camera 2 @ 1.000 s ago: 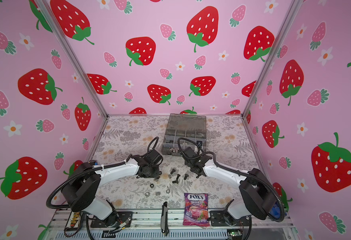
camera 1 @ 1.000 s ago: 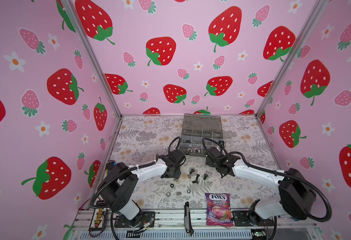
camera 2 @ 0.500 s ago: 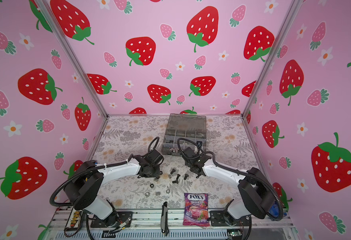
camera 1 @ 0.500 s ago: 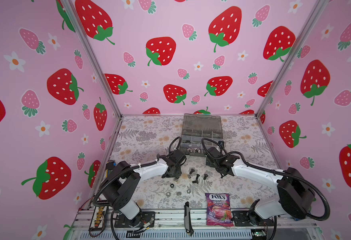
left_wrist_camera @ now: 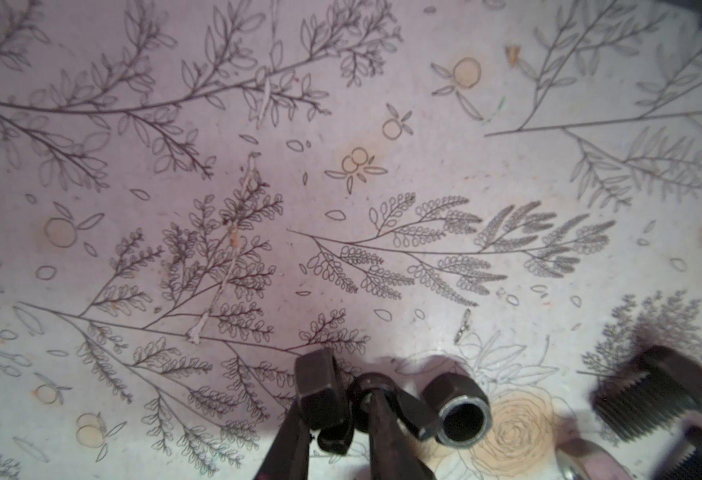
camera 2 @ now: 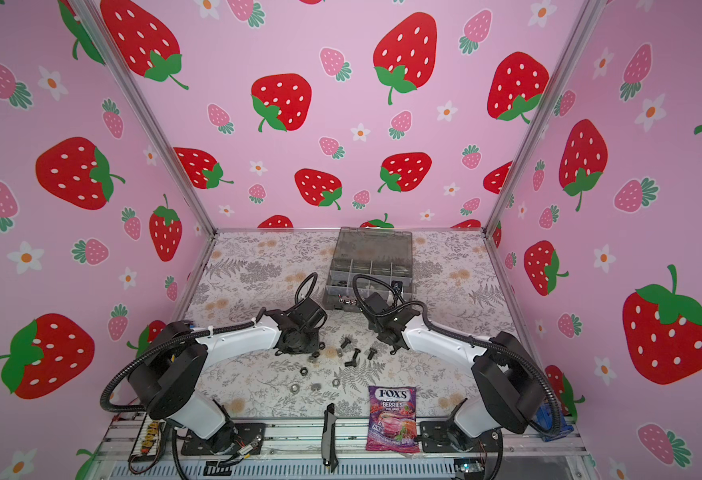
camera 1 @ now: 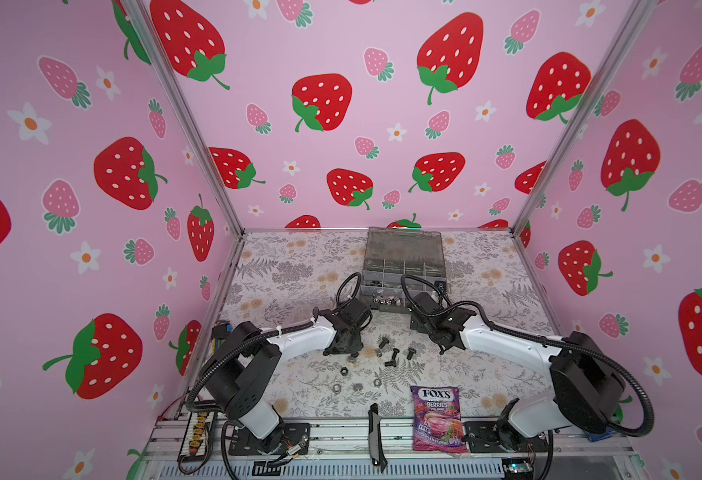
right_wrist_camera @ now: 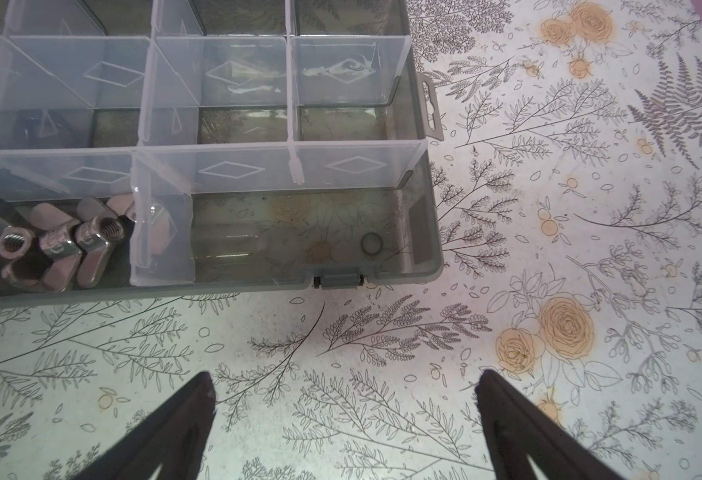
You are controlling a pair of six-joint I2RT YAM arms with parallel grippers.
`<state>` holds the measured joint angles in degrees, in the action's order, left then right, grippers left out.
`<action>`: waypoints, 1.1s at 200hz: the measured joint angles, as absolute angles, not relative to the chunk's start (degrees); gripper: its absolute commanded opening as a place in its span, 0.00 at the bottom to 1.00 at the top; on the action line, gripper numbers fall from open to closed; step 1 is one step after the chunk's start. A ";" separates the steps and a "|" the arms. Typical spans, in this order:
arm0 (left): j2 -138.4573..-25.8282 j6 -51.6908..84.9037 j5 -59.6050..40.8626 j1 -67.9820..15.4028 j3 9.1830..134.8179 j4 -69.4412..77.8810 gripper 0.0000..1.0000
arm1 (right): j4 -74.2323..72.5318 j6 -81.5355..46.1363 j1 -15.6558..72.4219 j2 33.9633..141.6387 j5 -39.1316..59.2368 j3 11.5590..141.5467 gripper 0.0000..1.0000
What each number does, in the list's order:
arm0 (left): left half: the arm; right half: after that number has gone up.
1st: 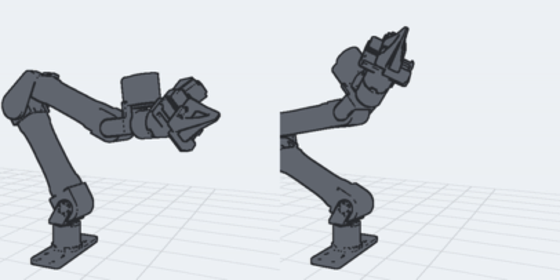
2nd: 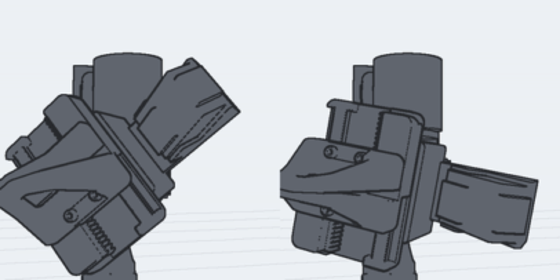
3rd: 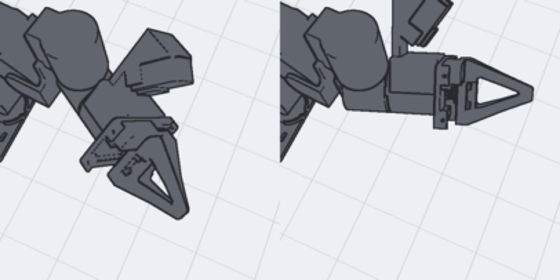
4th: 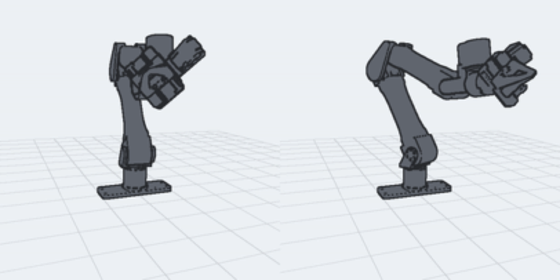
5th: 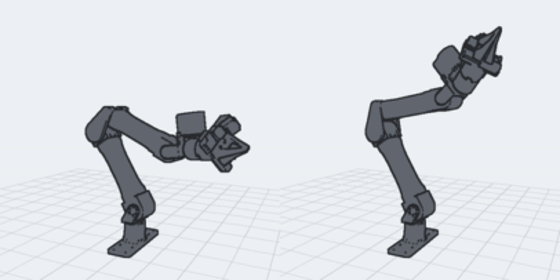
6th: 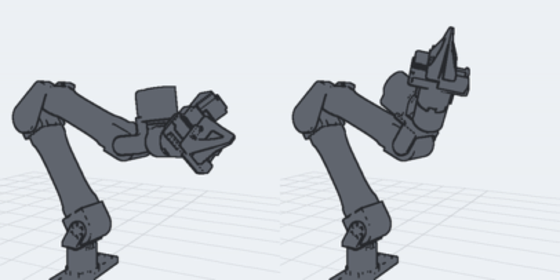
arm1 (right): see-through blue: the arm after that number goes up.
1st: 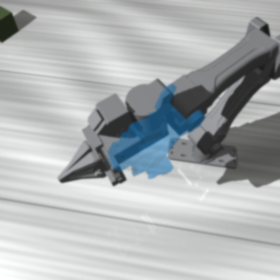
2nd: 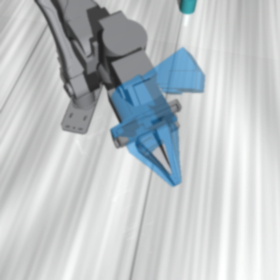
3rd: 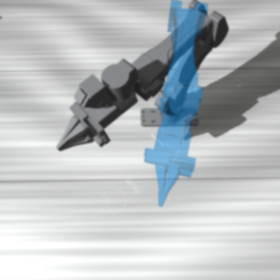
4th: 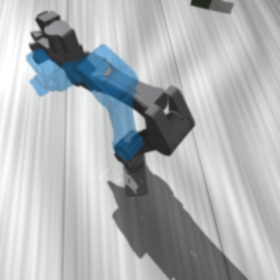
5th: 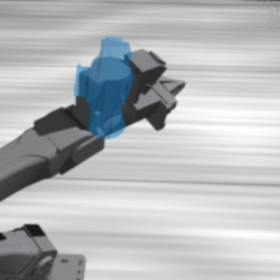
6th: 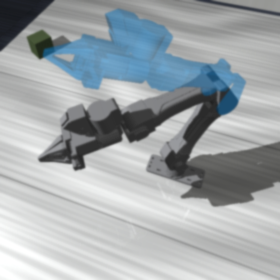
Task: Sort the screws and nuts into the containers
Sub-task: 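Lower the left gripper and grasp another black wing nut, then lift the black wing nut and carry it over the organizer box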
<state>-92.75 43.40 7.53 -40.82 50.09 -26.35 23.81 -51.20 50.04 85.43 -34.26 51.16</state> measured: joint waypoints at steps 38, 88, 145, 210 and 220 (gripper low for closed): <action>-92.92 43.35 7.55 -40.75 50.09 -25.63 0.21 | 23.90 -51.20 50.04 85.89 -34.26 51.16 1.00; -92.92 43.33 7.94 -40.71 50.30 -24.80 0.16 | 23.92 -51.20 50.04 85.97 -34.26 51.16 1.00; -92.25 43.38 7.81 -40.71 49.93 -24.71 0.08 | 23.92 -51.29 50.04 85.97 -34.26 51.16 1.00; -88.55 44.01 6.37 -40.71 47.00 -26.06 0.08 | 23.92 -51.35 50.04 85.97 -34.26 51.16 1.00; -87.85 44.05 6.35 -40.71 46.74 -26.35 0.08 | 23.92 -51.37 50.04 85.97 -34.26 51.16 1.00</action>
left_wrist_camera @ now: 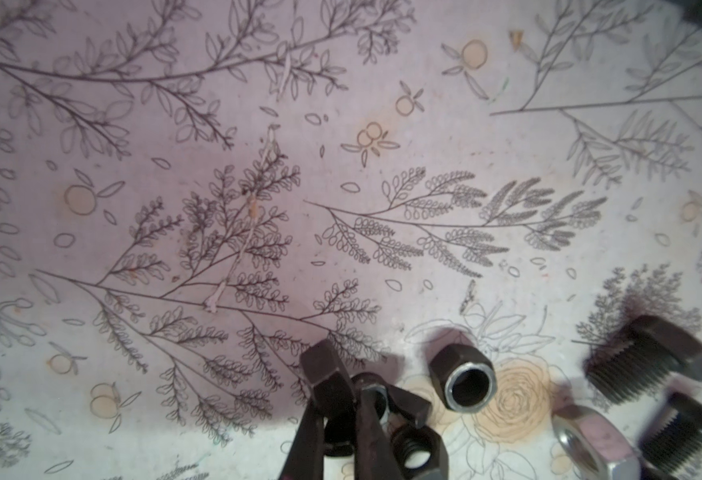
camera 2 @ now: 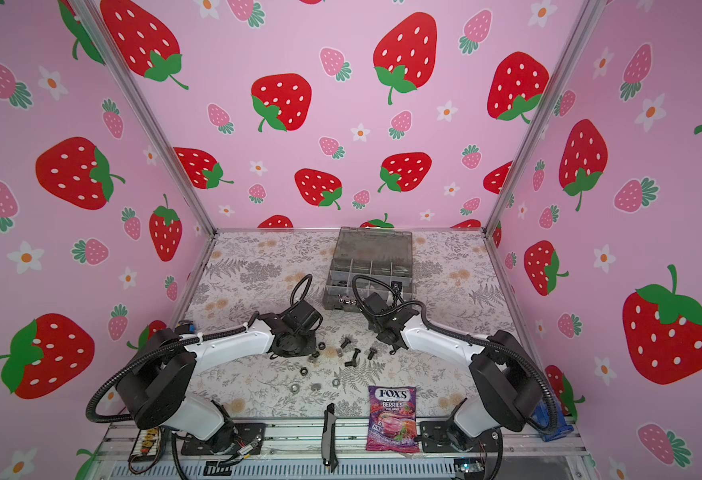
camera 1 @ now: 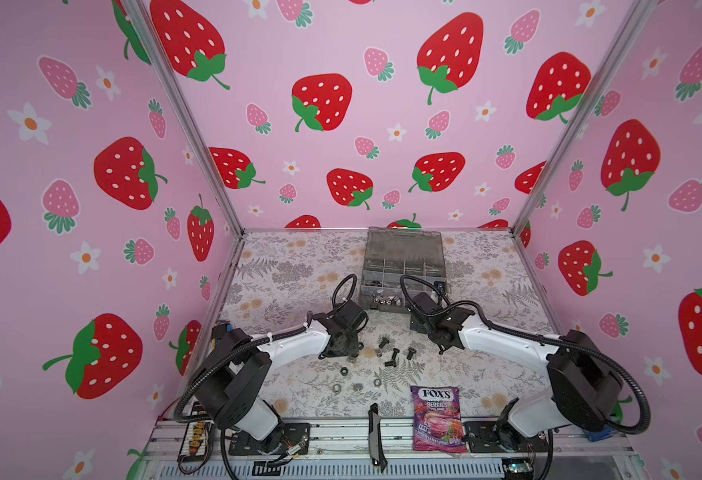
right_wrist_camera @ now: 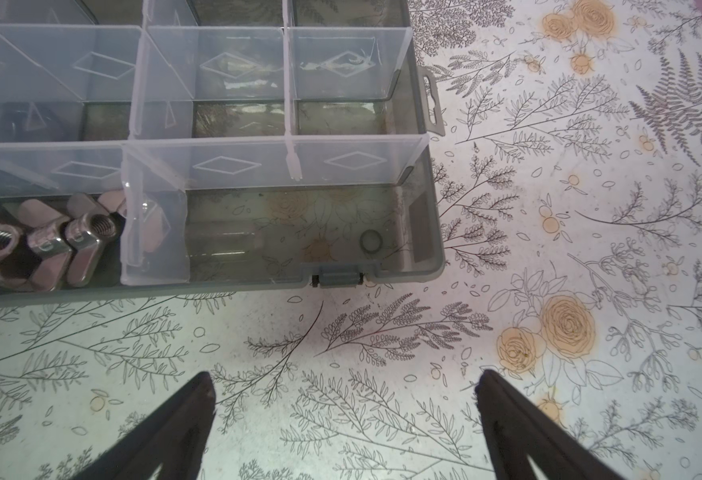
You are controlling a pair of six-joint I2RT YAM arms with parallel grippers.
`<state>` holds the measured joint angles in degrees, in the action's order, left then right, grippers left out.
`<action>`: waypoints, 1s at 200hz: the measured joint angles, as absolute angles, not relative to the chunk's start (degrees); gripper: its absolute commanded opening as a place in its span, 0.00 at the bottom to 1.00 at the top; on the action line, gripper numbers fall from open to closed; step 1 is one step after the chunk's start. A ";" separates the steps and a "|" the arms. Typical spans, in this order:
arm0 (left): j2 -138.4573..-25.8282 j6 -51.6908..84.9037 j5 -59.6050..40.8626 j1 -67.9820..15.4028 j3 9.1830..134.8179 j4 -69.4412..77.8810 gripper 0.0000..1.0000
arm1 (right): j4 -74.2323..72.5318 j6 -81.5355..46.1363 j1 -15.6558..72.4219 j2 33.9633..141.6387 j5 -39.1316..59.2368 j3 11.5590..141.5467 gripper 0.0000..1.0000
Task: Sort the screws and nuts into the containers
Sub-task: 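Lift the black wing nut and carry it over the organizer box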
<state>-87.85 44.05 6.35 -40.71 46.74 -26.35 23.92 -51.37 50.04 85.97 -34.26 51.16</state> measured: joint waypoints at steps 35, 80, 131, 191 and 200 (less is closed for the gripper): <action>-85.86 44.03 6.42 -40.71 46.50 -27.51 0.14 | 23.92 -51.37 50.04 85.97 -34.26 51.16 1.00; -85.76 44.03 6.39 -40.71 46.41 -27.64 0.14 | 23.92 -51.37 50.04 85.97 -34.26 51.16 1.00; -85.76 44.01 6.44 -40.71 46.41 -27.90 0.07 | 23.92 -51.37 50.04 85.97 -34.26 51.16 1.00; -85.01 43.27 7.09 -40.21 48.38 -28.97 0.07 | 23.94 -51.37 50.04 85.97 -34.94 51.16 1.00; -84.88 42.89 7.27 -39.90 49.58 -28.97 0.07 | 23.92 -51.37 50.04 85.95 -35.16 51.16 1.00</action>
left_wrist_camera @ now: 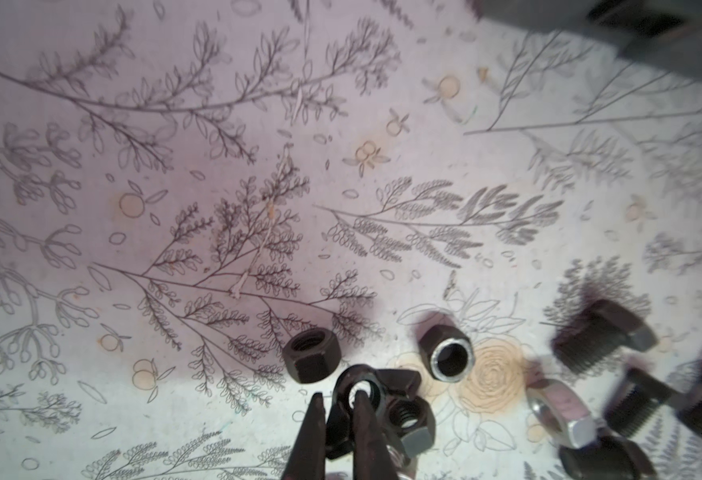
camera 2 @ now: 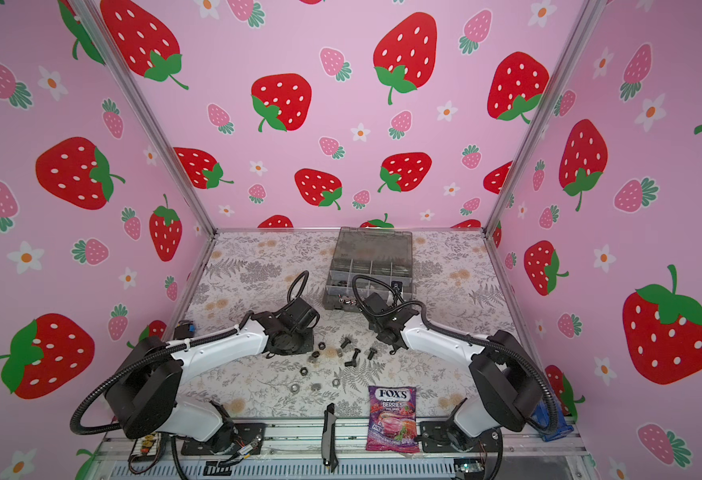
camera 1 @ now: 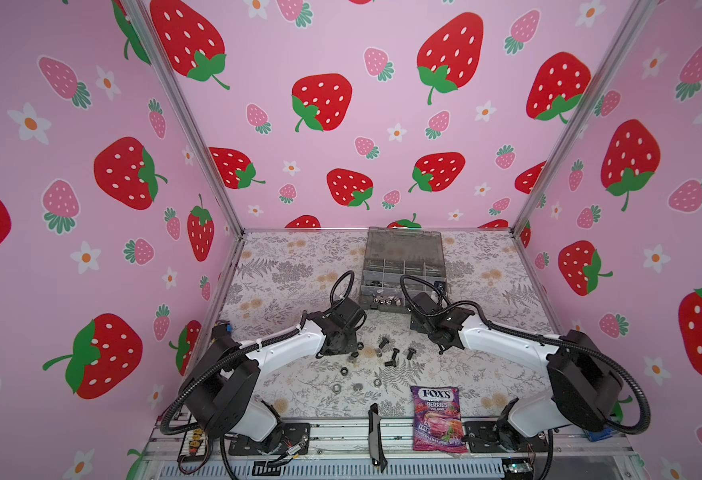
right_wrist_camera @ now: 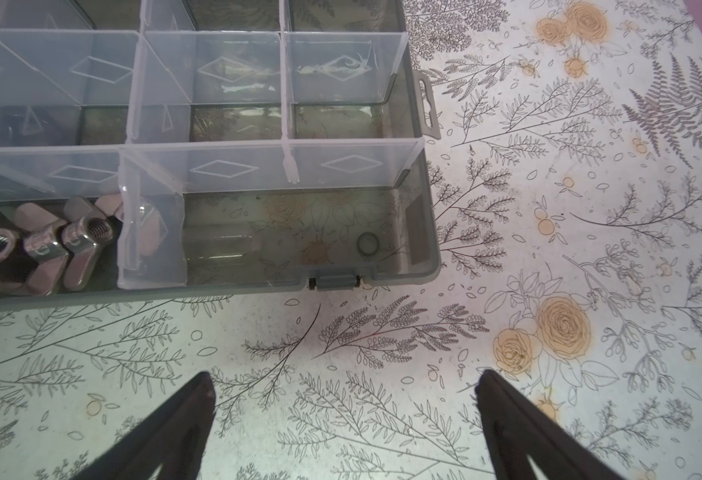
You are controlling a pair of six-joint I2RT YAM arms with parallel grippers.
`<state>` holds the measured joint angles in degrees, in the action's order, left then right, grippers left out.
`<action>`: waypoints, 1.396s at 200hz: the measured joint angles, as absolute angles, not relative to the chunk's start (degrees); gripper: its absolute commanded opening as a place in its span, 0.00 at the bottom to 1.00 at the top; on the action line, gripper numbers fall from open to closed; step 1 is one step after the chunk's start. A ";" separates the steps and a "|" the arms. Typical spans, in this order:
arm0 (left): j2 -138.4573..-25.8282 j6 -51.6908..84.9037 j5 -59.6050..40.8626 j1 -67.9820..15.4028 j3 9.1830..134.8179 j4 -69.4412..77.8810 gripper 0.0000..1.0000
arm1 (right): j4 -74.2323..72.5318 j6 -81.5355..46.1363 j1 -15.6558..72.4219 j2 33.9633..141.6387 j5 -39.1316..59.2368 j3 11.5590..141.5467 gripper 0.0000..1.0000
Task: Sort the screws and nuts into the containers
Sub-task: 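Lift the black wing nut and carry it over the organizer box, then release the wing nut with the left gripper while the right moves toward bolts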
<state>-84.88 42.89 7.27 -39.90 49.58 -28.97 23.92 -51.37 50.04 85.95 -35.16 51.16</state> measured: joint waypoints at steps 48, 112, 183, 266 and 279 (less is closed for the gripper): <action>-85.60 39.66 8.14 -37.15 58.70 -27.92 0.07 | 23.49 -51.40 50.04 84.16 -35.99 51.00 1.00; -99.42 32.91 8.34 -33.69 78.30 -25.45 0.07 | 20.84 -51.35 50.04 79.70 -36.62 49.10 1.00; -109.93 28.93 4.86 -31.97 87.18 -23.24 0.01 | 19.64 -51.35 50.04 78.46 -37.04 48.45 1.00; -118.52 27.16 2.96 -31.33 94.41 -23.18 0.04 | 19.33 -51.35 50.04 78.24 -37.04 48.14 1.00; -119.44 26.96 2.85 -31.20 95.31 -23.75 0.08 | 19.35 -51.33 50.04 77.95 -37.01 47.86 1.00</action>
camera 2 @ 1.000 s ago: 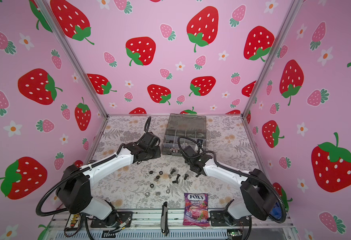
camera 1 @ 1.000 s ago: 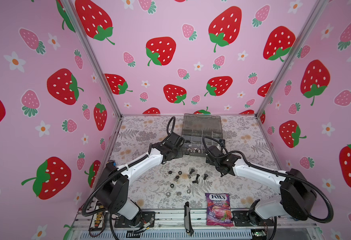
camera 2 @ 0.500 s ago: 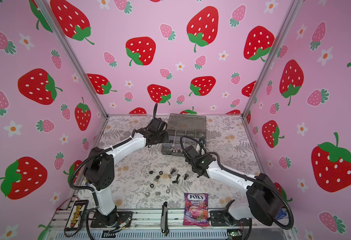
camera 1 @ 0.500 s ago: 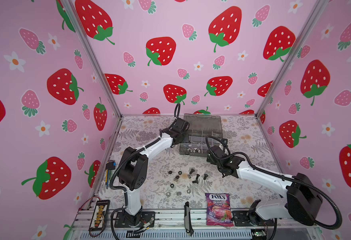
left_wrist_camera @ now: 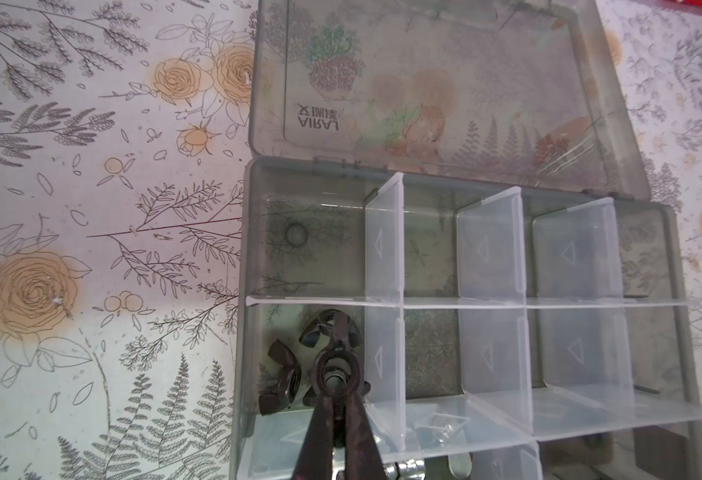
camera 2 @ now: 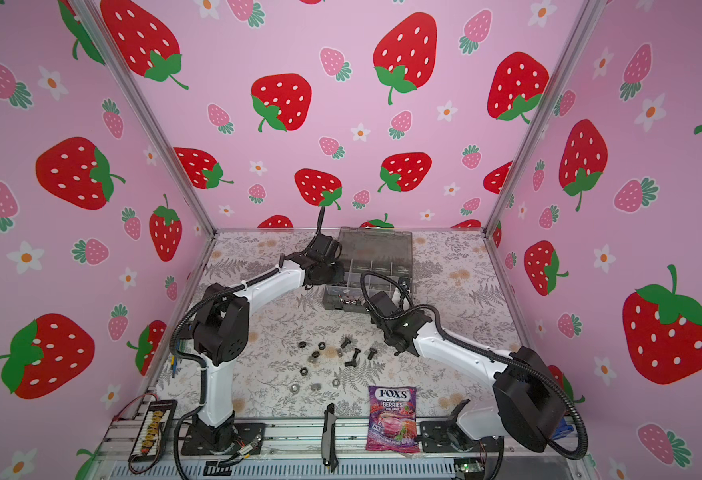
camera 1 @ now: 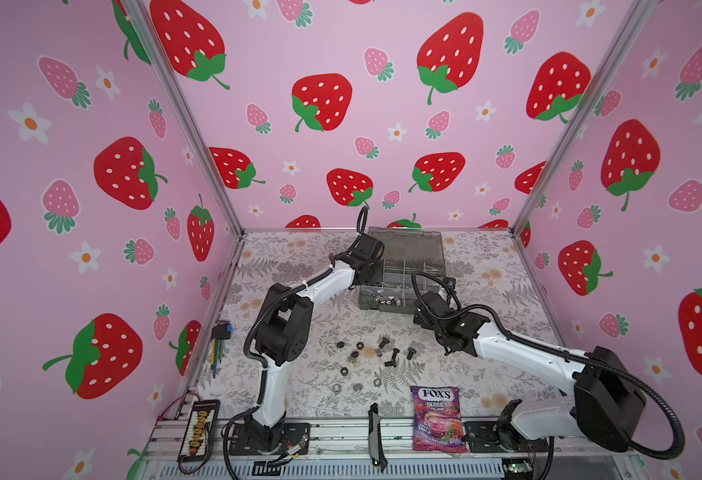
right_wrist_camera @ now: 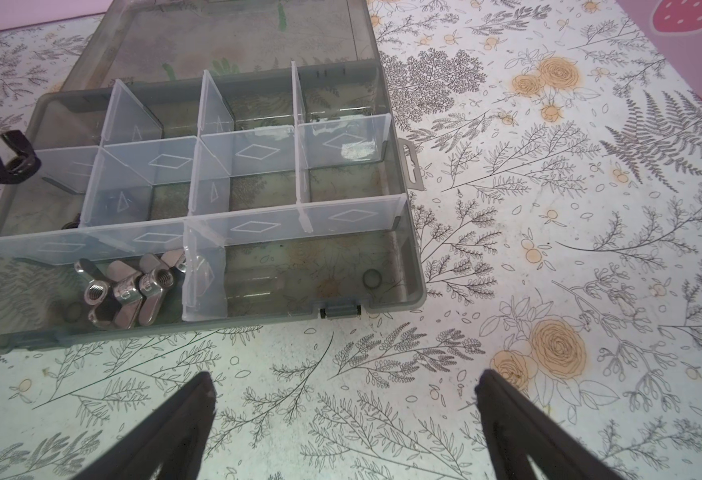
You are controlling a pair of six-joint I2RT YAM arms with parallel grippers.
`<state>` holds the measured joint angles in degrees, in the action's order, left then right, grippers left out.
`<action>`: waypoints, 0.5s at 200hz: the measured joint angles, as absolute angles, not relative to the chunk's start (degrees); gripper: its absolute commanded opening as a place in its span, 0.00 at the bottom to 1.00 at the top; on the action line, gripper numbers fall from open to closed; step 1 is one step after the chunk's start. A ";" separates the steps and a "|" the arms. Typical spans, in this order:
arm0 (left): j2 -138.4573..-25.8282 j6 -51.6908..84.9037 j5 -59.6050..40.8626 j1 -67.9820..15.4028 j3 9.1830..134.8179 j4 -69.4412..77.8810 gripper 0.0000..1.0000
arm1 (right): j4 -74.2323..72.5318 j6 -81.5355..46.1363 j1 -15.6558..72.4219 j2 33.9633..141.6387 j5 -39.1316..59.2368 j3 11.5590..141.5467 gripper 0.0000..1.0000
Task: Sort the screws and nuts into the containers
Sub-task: 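Release the wing nut with the left gripper while the right moves toward bolts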
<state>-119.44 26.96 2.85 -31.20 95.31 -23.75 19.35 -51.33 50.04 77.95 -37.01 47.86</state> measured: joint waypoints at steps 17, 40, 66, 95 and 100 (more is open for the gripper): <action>-120.11 26.74 2.63 -31.05 95.98 -24.12 0.11 | 19.38 -51.31 50.04 77.43 -36.99 47.59 1.00; -120.27 26.76 2.33 -30.96 96.05 -24.34 0.12 | 19.77 -51.20 50.04 77.03 -36.82 47.48 1.00; -120.27 26.85 2.09 -30.96 96.05 -24.27 0.23 | 20.56 -51.09 50.04 76.38 -36.40 47.20 1.00; -120.25 26.96 1.76 -30.96 96.01 -24.25 0.40 | 21.26 -50.92 50.04 75.33 -35.11 46.30 1.00; -120.18 27.09 1.76 -30.96 95.88 -24.18 0.41 | 21.54 -50.94 50.11 75.22 -34.76 46.19 1.00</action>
